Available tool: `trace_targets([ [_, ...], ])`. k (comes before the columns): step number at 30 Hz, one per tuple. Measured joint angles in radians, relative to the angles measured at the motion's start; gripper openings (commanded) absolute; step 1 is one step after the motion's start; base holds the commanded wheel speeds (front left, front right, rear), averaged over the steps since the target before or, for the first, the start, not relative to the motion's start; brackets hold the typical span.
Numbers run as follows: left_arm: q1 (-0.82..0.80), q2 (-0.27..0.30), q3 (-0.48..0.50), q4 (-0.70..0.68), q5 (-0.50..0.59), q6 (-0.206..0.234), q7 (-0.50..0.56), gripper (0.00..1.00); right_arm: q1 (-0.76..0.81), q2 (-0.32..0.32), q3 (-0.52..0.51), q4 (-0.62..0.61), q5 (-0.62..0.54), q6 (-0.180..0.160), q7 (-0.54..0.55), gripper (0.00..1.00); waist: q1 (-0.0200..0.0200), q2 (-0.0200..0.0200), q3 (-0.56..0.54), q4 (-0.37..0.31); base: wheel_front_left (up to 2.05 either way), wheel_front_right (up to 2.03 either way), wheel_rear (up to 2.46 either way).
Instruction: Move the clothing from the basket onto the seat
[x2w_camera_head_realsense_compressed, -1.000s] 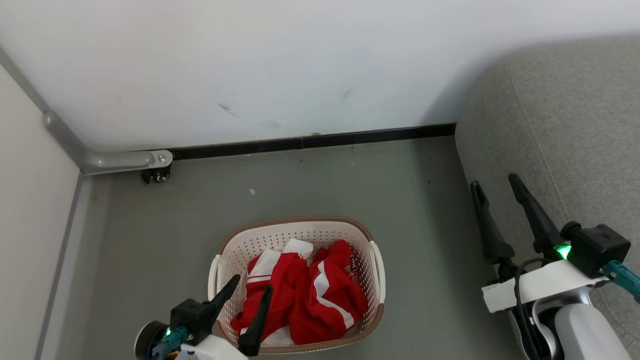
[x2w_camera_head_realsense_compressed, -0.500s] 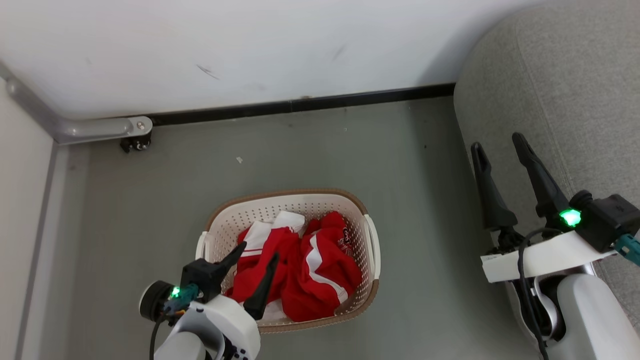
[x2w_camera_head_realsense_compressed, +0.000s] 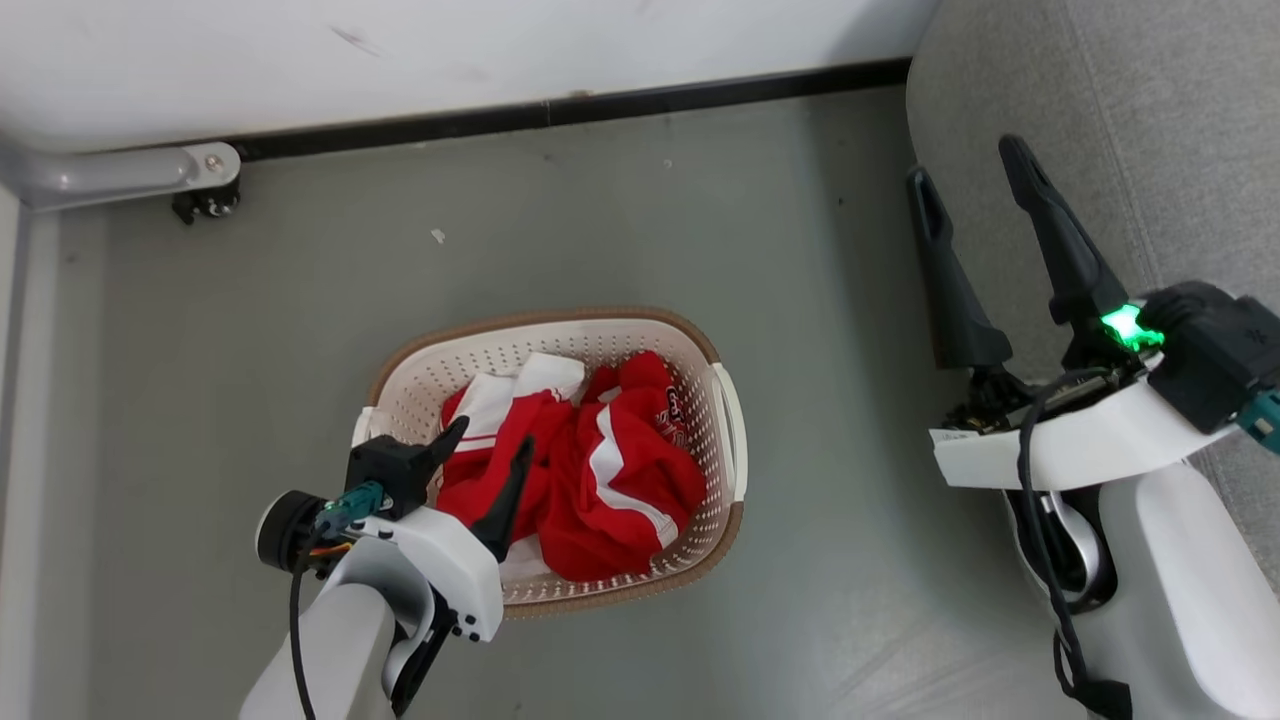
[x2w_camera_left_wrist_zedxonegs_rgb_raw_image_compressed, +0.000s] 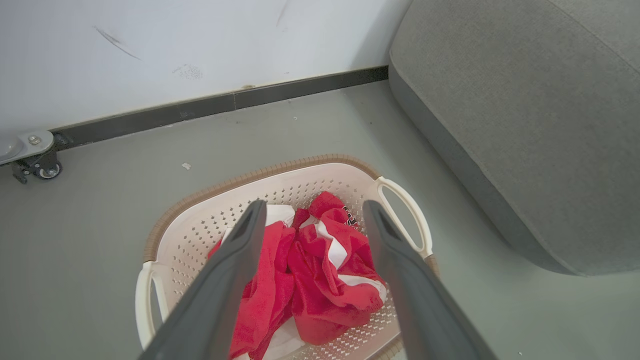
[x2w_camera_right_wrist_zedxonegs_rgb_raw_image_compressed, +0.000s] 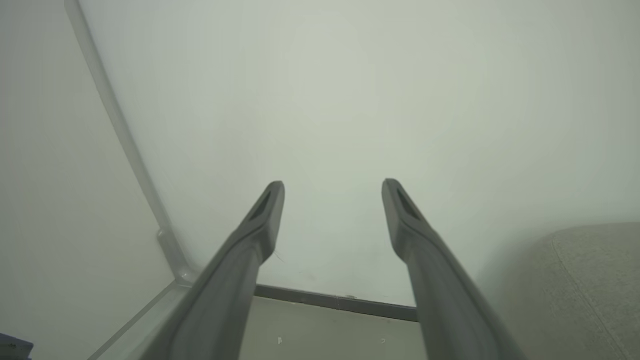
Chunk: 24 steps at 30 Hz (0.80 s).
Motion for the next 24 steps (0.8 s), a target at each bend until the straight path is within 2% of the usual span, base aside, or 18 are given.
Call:
trace_targets([
  [6, -0.05, 0.0, 0.0, 0.041, 0.0, 0.0, 0.011, 1.0, -0.062, -0.003, 0.044, -0.034, -0.01, 0.0, -0.001, 1.0, 0.0, 0.0, 0.059, -0.012, 0.0, 0.0, 0.0],
  [24, -0.194, 0.005, -0.037, 0.139, 0.024, 0.0, 0.069, 1.0, -0.212, -0.011, 0.089, -0.108, -0.024, 0.0, -0.001, 1.0, 0.0, -0.0001, 0.225, -0.045, 0.0, 0.0, 0.0],
])
